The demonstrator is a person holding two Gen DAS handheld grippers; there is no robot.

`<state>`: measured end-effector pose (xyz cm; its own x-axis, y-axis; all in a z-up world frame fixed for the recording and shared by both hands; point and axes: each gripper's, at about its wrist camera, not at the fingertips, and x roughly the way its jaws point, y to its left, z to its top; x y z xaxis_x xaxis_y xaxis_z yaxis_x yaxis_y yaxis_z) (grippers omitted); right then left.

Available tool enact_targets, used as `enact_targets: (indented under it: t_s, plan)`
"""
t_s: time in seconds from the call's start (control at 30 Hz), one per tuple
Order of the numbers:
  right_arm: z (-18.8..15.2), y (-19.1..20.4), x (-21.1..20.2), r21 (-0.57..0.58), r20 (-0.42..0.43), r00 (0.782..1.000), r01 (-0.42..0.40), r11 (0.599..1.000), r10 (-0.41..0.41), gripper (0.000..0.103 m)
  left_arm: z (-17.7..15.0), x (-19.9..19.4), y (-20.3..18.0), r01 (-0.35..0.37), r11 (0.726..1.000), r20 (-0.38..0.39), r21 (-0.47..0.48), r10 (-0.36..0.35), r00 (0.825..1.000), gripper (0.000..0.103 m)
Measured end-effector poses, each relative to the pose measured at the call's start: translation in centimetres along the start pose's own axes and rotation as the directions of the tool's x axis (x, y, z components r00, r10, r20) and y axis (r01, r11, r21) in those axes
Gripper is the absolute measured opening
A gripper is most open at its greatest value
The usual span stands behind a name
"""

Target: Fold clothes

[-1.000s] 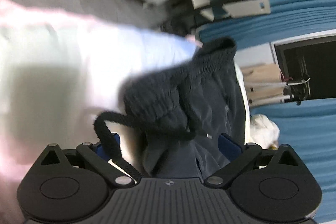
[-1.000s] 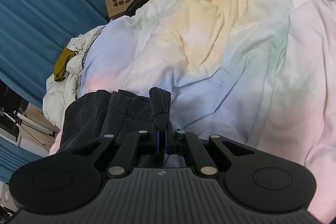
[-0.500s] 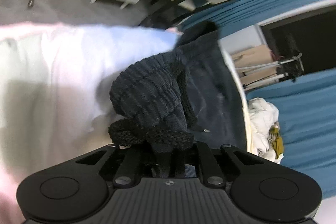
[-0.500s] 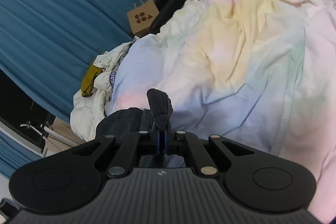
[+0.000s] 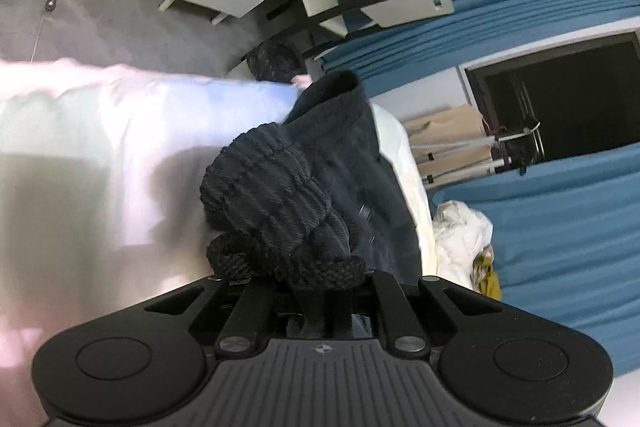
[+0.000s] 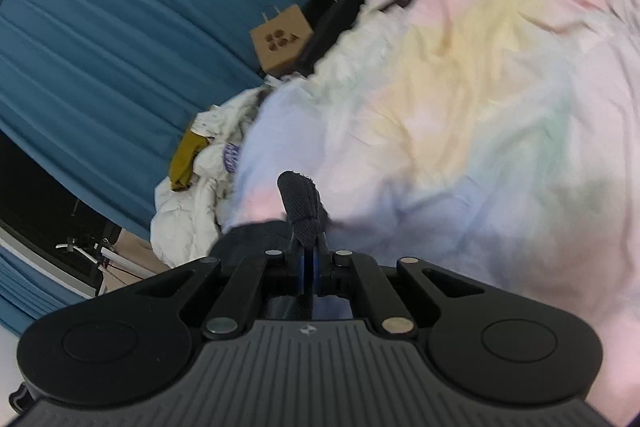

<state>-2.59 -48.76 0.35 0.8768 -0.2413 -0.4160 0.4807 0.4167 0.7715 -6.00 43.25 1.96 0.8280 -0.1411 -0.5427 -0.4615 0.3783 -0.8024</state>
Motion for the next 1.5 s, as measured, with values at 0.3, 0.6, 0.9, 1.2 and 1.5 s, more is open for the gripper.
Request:
enact_targets:
  t_s: [0.3, 0.6, 0.9, 1.2, 1.5]
  plan:
    - [2.6, 14.1, 9.6, -0.177, 0.044, 0.999, 0.030, 0.984, -0.022, 0.004, 7.3, 11.3, -10.5, -0.047, 0.997, 0.047, 0.063, 0.044, 0.998, 0.010]
    - [-1.6, 21.2, 28.0, -0.403, 0.063, 0.983, 0.182, 0.897, -0.172, 0.004, 11.3, 29.1, -15.4, -0.246, 0.955, 0.059, 0.168, 0.239, 0.969, 0.011]
    - [-6.3, 20.3, 38.6, -0.576, -0.004, 0.960, 0.226, 0.785, -0.279, 0.006, 11.6, 37.2, -17.8, -0.372, 0.889, 0.064, 0.265, 0.369, 0.927, 0.013]
    - [-4.0, 17.7, 31.9, -0.511, -0.053, 0.990, 0.087, 0.855, -0.133, 0.042, 10.5, 31.9, -17.3, -0.209, 0.923, 0.064, 0.322, 0.199, 0.978, 0.059]
    - [-0.7, 10.3, 22.2, -0.196, -0.082, 0.995, 0.033, 0.980, -0.050, 0.045, 6.1, 21.7, -14.9, -0.025, 0.975, 0.138, 0.221, -0.006, 0.990, 0.095]
